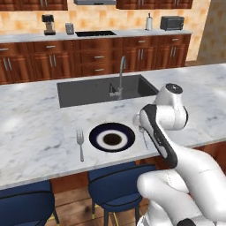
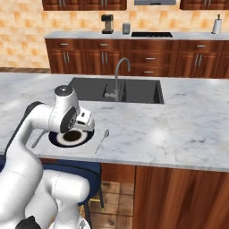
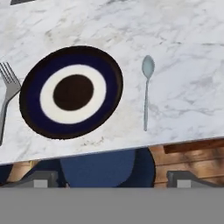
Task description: Take the fork and place it on the left side of the plate. Then take the spoon and place it on the right side of the plate. Make sure they're directly next to the plate.
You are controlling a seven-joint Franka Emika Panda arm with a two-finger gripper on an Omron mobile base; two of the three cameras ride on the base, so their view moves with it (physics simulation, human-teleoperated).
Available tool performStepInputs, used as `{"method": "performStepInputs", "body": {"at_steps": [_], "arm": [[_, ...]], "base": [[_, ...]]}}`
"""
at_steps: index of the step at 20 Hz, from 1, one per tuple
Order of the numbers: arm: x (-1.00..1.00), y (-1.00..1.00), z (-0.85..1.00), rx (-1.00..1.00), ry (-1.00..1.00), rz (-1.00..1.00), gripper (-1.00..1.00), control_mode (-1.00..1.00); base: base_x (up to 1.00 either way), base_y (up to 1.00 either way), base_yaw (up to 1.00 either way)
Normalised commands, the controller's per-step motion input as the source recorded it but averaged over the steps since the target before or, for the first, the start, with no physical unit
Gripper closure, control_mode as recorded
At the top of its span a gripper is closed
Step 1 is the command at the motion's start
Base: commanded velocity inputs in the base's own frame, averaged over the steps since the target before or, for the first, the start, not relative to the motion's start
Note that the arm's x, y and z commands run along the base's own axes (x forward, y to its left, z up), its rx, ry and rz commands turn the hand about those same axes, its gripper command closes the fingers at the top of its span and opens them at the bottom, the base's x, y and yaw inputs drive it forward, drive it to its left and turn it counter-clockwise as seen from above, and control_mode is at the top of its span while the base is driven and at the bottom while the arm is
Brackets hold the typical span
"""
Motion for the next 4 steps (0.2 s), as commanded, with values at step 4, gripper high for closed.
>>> {"method": "performStepInputs", "body": {"at_steps": [4], "arm": [[-0.74, 0.25, 1.0, -0.03, 0.0, 0.0, -1.0, -1.0]], "base": [[0.0, 0.0, 0.0]]}}
